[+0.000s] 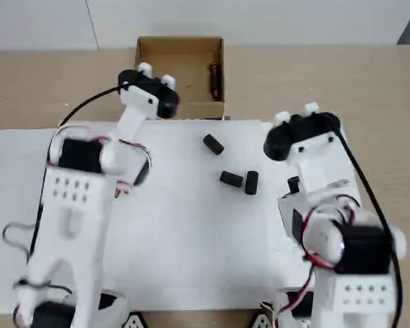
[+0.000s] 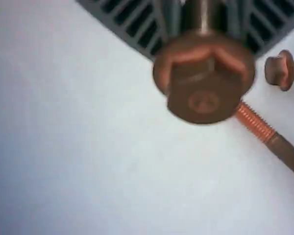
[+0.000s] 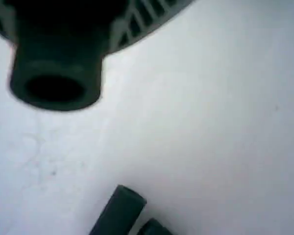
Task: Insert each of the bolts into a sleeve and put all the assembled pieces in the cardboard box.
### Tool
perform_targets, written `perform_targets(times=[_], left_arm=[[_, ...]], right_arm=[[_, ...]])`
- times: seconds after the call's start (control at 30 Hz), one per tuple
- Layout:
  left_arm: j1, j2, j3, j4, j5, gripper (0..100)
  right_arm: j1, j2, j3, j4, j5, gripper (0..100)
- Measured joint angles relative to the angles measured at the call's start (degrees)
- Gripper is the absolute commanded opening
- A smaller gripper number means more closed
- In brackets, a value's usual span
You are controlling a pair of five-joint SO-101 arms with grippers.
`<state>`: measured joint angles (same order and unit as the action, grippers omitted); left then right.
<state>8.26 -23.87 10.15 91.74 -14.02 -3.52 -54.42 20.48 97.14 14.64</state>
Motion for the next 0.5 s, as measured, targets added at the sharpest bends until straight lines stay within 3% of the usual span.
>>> perform_targets(times=[0.2,0.33,0.5], left_arm=[[5.1,-15.5,6.0,-4.0,0.4,1],[5.4,-26.1,16.2,-10.5,0.4,0],[5.4,-41.8,31.3,-18.2,5.2,0]], right_arm=[[1.4,-6.3,3.1,-4.7,-9.0,0.3],[1.1,-10.8,9.4,-12.0,-14.9,0.3],[1.2,-18.1,20.1,-20.5,-16.5,0.3]])
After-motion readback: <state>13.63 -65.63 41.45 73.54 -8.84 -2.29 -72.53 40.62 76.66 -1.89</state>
